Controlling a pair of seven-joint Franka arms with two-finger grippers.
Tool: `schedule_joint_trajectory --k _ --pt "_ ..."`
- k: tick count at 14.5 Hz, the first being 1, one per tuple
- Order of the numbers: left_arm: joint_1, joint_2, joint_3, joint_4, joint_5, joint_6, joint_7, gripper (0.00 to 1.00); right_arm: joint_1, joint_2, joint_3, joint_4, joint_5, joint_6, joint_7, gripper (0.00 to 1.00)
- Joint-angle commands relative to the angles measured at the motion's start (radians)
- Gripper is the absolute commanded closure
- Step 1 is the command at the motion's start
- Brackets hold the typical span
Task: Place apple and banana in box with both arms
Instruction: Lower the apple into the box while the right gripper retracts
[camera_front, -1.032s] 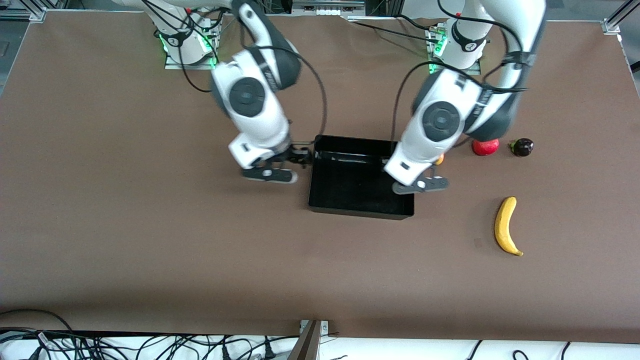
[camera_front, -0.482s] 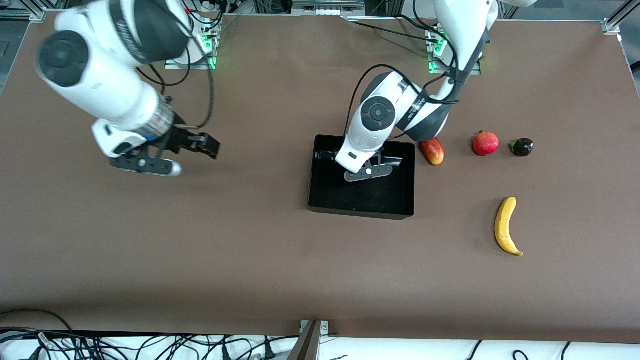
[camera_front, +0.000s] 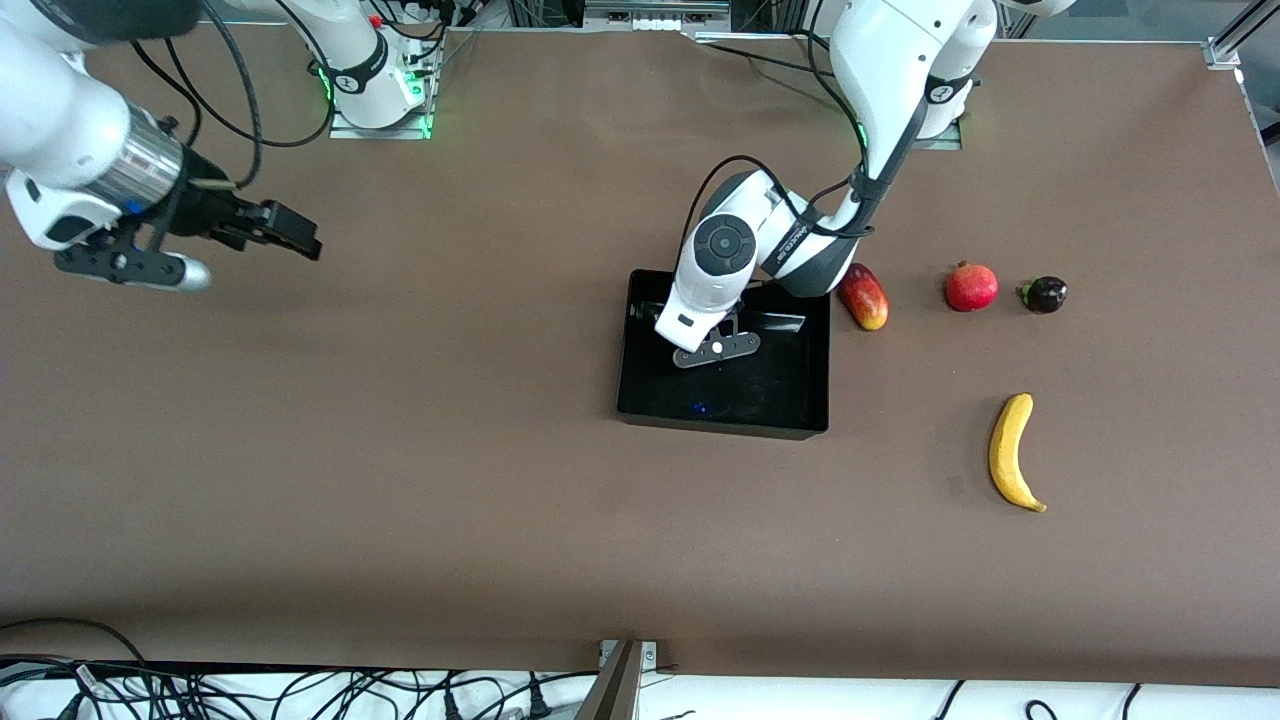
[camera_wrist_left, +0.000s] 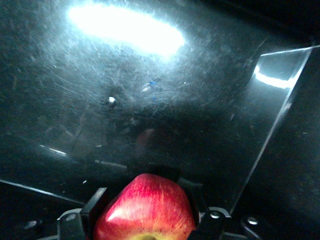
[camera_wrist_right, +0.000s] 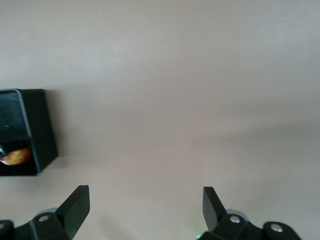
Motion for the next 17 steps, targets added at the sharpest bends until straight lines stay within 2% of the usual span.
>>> schedule_joint_trajectory --k 1,2,3,4,5,6,7,8,12,15,17 --pt "-0.002 0.010 -0.005 -0.012 0.033 0.026 -0.031 1.00 -0.153 -0.116 0.138 -0.108 -0.056 0.006 -0.076 0.00" --pt "-0.002 0.013 -0.005 -0.012 0.033 0.032 -0.031 1.00 -0.247 -0.125 0.207 -0.113 -0.056 0.005 -0.110 0.00" --pt "-0.002 0.015 -0.005 -0.012 0.033 0.033 -0.031 0.94 -0.328 -0.125 0.268 -0.113 -0.056 -0.008 -0.133 0.00" --pt "0.000 0.016 -0.005 -0.012 0.033 0.033 -0.031 0.80 -0.396 -0.125 0.322 -0.111 -0.056 -0.012 -0.159 0.00" --pt "0.000 0.016 -0.005 -0.010 0.033 0.033 -0.031 0.56 -0.457 -0.125 0.365 -0.111 -0.056 -0.012 -0.183 0.00" --pt "0.000 0.018 -0.005 -0.010 0.033 0.033 -0.031 0.55 -0.513 -0.124 0.402 -0.110 -0.056 -0.012 -0.213 0.00" --pt "0.000 0.018 -0.005 -0.010 0.033 0.033 -0.029 0.38 -0.556 -0.124 0.431 -0.110 -0.056 -0.014 -0.237 0.00" --pt "0.000 0.018 -0.005 -0.009 0.036 0.035 -0.029 0.00 -0.580 -0.124 0.454 -0.110 -0.056 -0.018 -0.245 0.00" --pt "0.012 -0.028 0.000 0.002 0.044 -0.011 -0.072 0.00 -0.581 -0.119 0.459 -0.098 -0.081 -0.023 -0.242 0.00" --pt "0.081 -0.091 0.009 0.084 0.046 -0.200 -0.034 0.00 -0.575 -0.099 0.459 -0.061 -0.100 -0.022 -0.234 0.00" --pt "0.188 -0.126 0.009 0.149 0.047 -0.354 0.111 0.00 -0.578 -0.091 0.454 -0.050 -0.097 -0.023 -0.237 0.00"
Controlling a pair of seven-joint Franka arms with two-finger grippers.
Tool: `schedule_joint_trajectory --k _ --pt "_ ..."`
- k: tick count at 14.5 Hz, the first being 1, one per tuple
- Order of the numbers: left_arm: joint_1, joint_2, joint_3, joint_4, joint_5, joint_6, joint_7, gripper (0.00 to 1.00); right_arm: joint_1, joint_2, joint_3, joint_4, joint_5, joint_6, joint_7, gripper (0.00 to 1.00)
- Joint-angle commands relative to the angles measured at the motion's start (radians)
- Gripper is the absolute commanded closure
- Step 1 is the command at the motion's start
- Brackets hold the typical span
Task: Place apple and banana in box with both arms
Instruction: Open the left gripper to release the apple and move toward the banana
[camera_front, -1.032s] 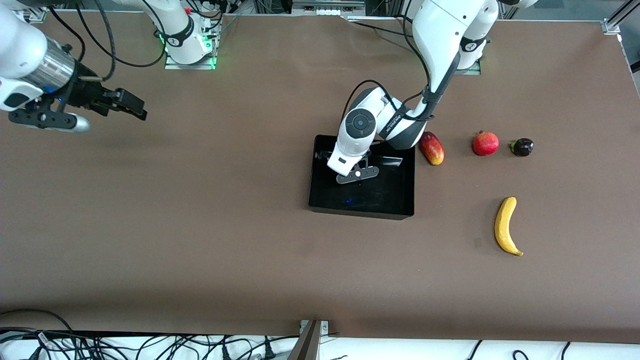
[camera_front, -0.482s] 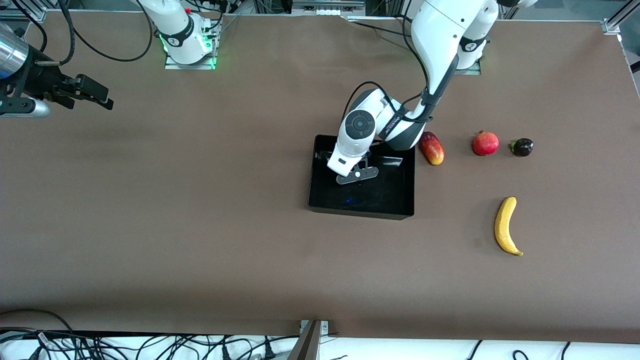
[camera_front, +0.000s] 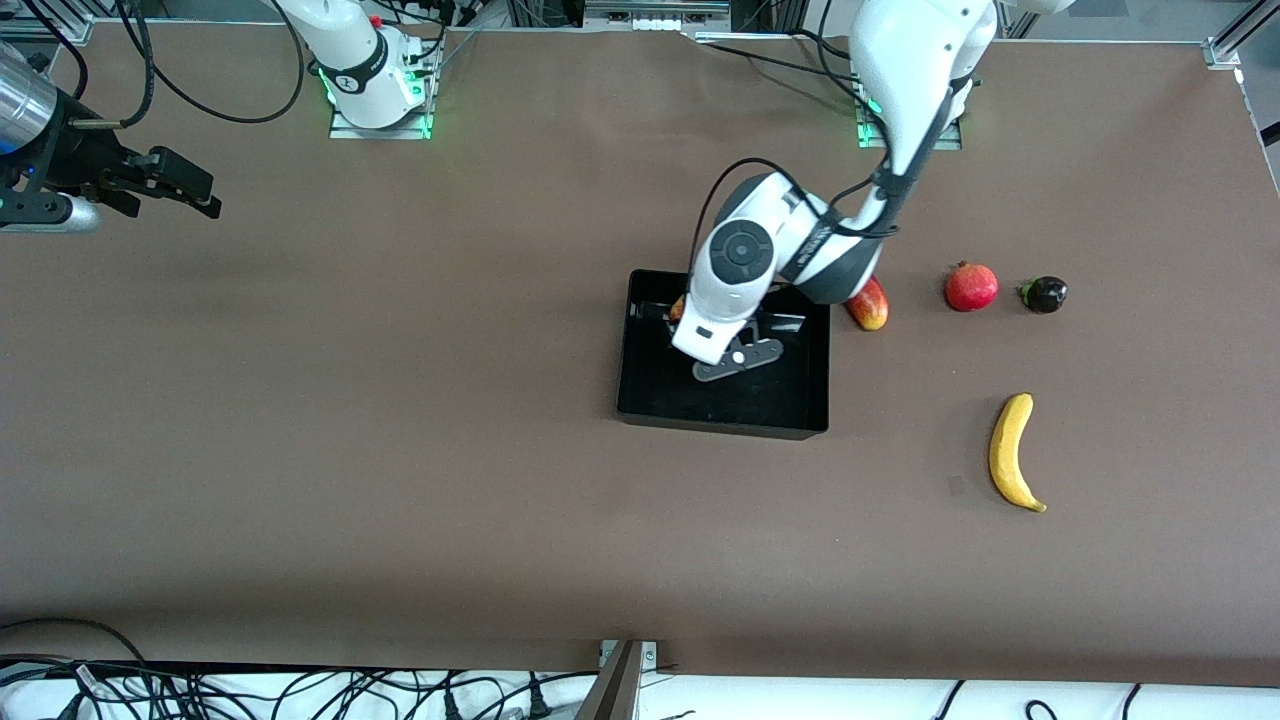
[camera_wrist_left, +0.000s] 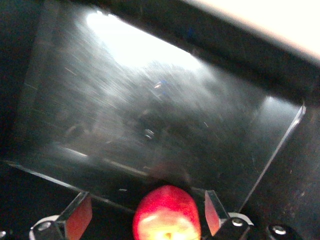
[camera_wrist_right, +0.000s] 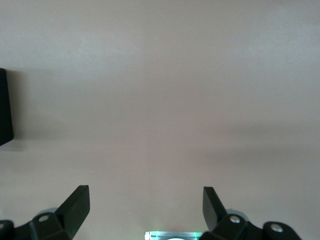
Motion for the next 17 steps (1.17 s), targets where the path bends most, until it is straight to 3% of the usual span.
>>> schedule_joint_trajectory --k 1,4,7,9,13,17 --pt "0.172 -0.069 -0.006 0.057 0.037 -0.172 0.218 0.00 -0.015 0.015 0.014 0.031 -0.017 -0.009 -0.003 0.00" --pt "0.366 -0.067 -0.007 0.063 0.130 -0.143 0.530 0.00 -0.014 0.023 0.015 0.062 -0.053 -0.009 -0.004 0.00" --pt "0.537 -0.012 -0.016 0.062 0.152 0.002 0.855 0.00 -0.018 0.029 0.012 0.071 -0.059 -0.006 0.000 0.00" --pt "0.585 0.037 -0.010 0.059 0.153 0.086 0.984 0.00 -0.021 0.029 0.009 0.071 -0.059 -0.002 0.000 0.00" --pt "0.640 0.127 -0.012 0.054 0.308 0.163 1.061 0.00 -0.015 0.029 0.012 0.074 -0.057 0.004 0.002 0.00" --pt "0.666 0.189 -0.013 0.045 0.351 0.257 1.067 0.00 -0.015 0.029 0.014 0.074 -0.056 0.007 0.002 0.00"
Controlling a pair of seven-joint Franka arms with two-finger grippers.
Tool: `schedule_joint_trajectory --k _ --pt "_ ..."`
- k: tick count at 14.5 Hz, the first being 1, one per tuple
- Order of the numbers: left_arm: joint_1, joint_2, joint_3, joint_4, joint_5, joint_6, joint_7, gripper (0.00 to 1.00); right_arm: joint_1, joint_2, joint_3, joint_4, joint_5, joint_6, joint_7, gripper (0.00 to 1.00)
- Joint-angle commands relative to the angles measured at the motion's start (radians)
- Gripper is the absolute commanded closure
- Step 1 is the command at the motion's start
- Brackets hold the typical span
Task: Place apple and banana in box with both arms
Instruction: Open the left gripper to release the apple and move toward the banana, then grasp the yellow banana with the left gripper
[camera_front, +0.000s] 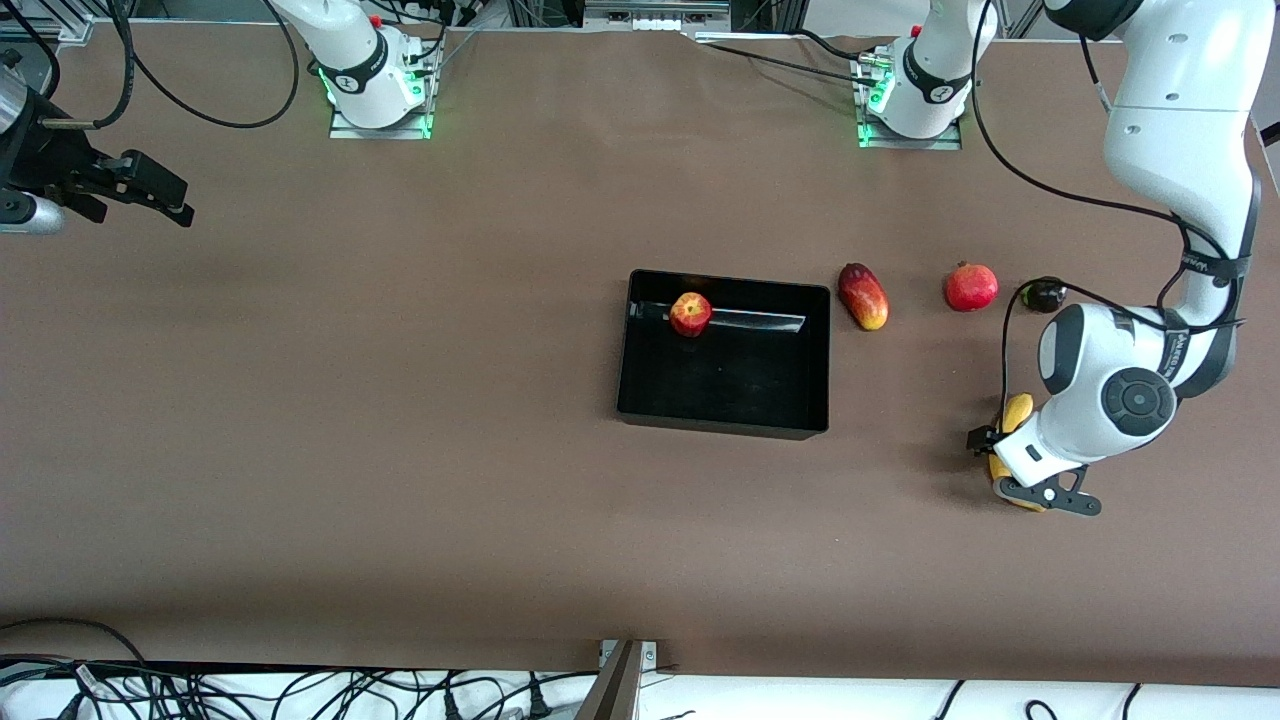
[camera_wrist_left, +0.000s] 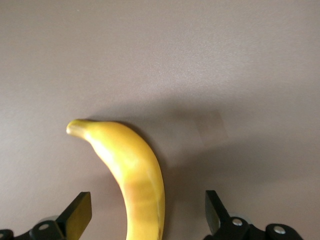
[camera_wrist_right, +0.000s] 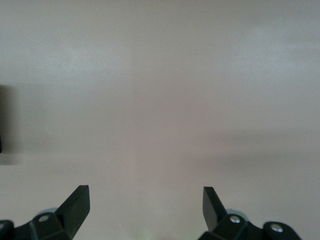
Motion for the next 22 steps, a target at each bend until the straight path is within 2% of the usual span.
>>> schedule_joint_trajectory --k 1,3,4,7,9,11,14,15,16,17,18,19,20,22 --pt "0.031 0.023 -0.017 0.000 0.038 0.035 0.026 0.00 -0.006 0.007 0.010 0.022 -0.012 -0.003 0.002 0.00" --pt "0.043 0.032 -0.017 -0.003 0.038 0.041 0.026 0.00 -0.006 0.007 0.010 0.022 -0.014 -0.003 0.002 0.00" --pt "0.053 0.032 -0.019 -0.005 0.040 0.041 0.026 0.05 -0.006 0.007 0.010 0.022 -0.014 -0.003 0.002 0.00" --pt "0.053 0.032 -0.019 -0.009 0.040 0.041 0.026 0.05 -0.006 0.007 0.010 0.022 -0.014 0.005 0.002 0.00" --pt "0.053 0.032 -0.019 -0.009 0.040 0.041 0.026 0.05 -0.006 0.007 0.010 0.022 -0.014 0.005 0.002 0.00" --pt "0.051 0.031 -0.019 -0.009 0.040 0.041 0.026 0.00 -0.006 0.007 0.010 0.022 -0.014 0.005 0.002 0.00" --pt "0.051 0.032 -0.020 -0.009 0.037 0.041 0.026 0.00 -0.006 0.007 0.010 0.022 -0.014 0.012 0.002 0.00" --pt "0.050 0.031 -0.020 -0.009 0.032 0.041 0.025 0.07 -0.006 0.007 0.010 0.022 -0.014 0.012 0.002 0.00" --pt "0.050 0.031 -0.020 -0.009 0.028 0.041 0.023 0.27 -0.006 0.007 0.010 0.022 -0.014 0.012 0.002 0.00" --pt "0.048 0.031 -0.020 -0.009 0.028 0.041 0.022 0.40 -0.006 0.007 0.010 0.022 -0.014 0.012 0.002 0.00" --pt "0.048 0.031 -0.020 -0.011 0.026 0.041 0.017 0.59 -0.006 0.007 0.010 0.022 -0.014 0.012 0.002 0.00" --pt "0.048 0.031 -0.020 -0.011 0.026 0.041 0.015 0.84 -0.006 0.009 0.010 0.022 -0.014 0.012 0.002 0.00" --pt "0.048 0.031 -0.022 -0.011 0.026 0.041 0.015 0.99 -0.006 0.009 0.010 0.022 -0.014 0.012 0.002 0.00" --pt "0.047 0.031 -0.022 -0.015 0.026 0.041 0.015 1.00 -0.006 0.009 0.010 0.022 -0.014 0.012 0.002 0.00"
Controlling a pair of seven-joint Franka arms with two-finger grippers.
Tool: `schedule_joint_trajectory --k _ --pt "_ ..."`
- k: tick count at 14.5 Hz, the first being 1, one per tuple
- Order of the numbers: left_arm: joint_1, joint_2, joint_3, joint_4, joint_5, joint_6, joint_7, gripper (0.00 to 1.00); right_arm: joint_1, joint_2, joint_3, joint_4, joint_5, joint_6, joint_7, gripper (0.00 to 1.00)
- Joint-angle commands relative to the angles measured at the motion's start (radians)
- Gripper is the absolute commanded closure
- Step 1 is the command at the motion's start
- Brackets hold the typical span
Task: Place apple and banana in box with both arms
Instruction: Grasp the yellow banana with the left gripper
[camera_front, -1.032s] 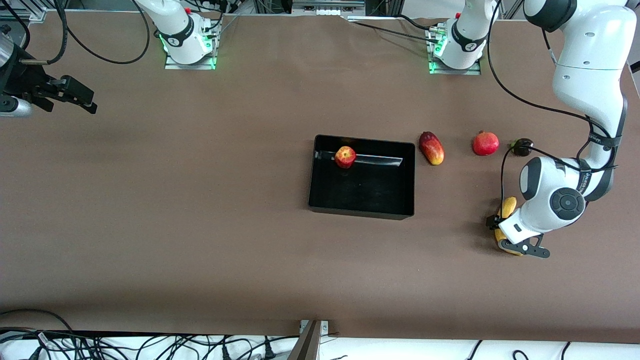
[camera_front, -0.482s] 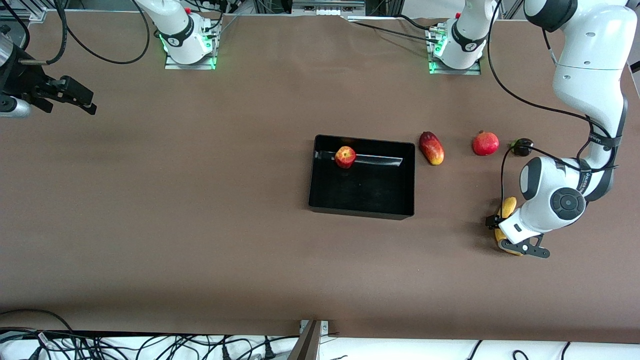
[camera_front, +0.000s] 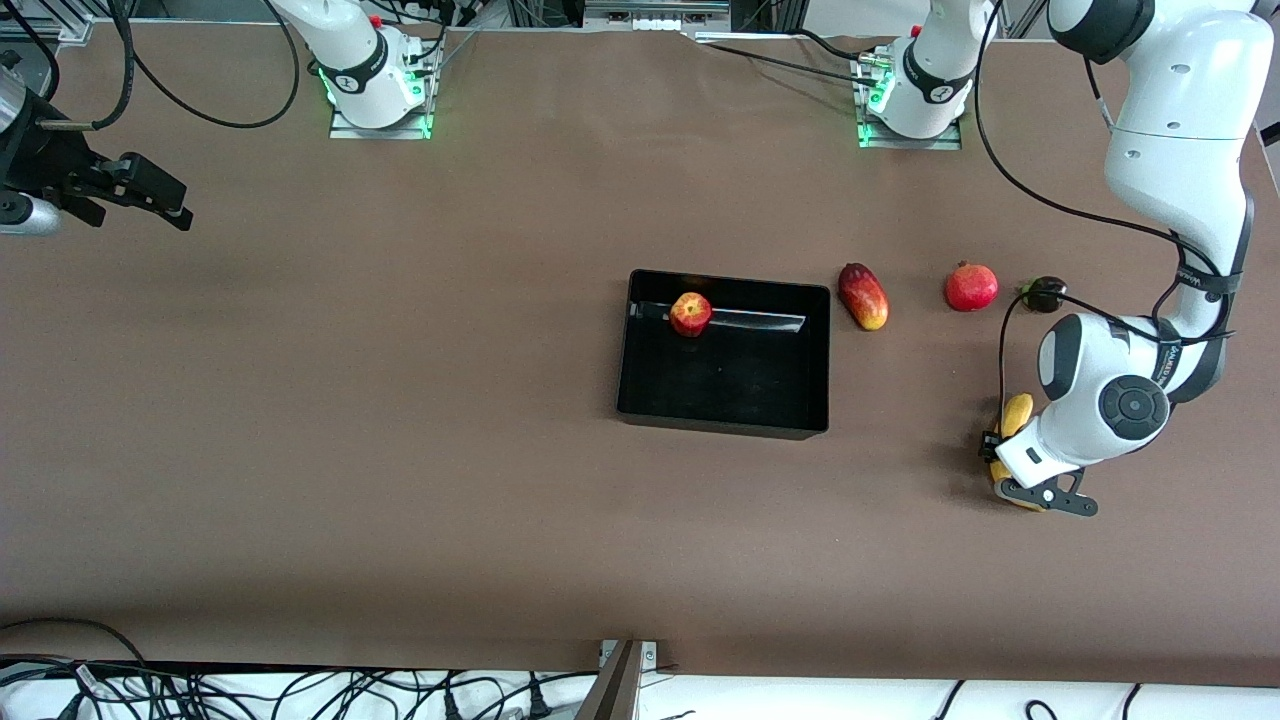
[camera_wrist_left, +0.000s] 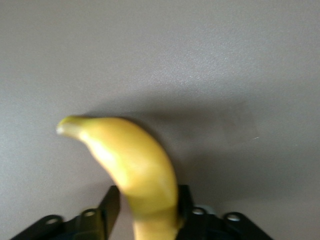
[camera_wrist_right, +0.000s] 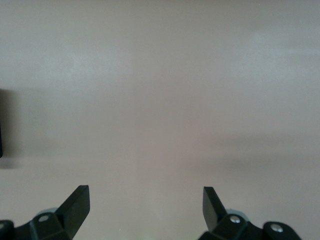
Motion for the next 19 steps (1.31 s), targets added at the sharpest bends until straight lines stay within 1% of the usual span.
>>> schedule_joint_trajectory --k 1,8,12,13,15,17,19 --pt "0.008 -0.006 -0.010 -0.015 0.012 0.011 -0.001 1.00 -0.006 0.008 0.010 0.021 -0.014 -0.005 0.002 0.00" --pt "0.006 -0.012 -0.010 -0.015 0.011 0.008 -0.004 1.00 -0.006 0.008 0.010 0.021 -0.014 -0.005 0.002 0.00" --pt "0.002 -0.046 -0.027 -0.021 -0.003 -0.032 -0.032 1.00 -0.006 0.008 0.010 0.021 -0.015 -0.005 0.002 0.00" --pt "-0.021 -0.075 -0.028 -0.023 -0.024 -0.073 -0.052 1.00 -0.006 0.008 0.010 0.021 -0.015 -0.005 0.002 0.00" --pt "-0.073 -0.152 -0.031 -0.021 -0.106 -0.214 -0.102 1.00 -0.006 0.009 0.010 0.021 -0.015 -0.004 0.002 0.00" --pt "-0.136 -0.222 -0.036 -0.021 -0.175 -0.327 -0.205 1.00 -0.006 0.011 0.010 0.021 -0.014 0.007 0.002 0.00" --pt "-0.210 -0.278 -0.036 -0.021 -0.241 -0.387 -0.335 1.00 -0.006 0.011 0.010 0.021 -0.014 0.009 0.002 0.00"
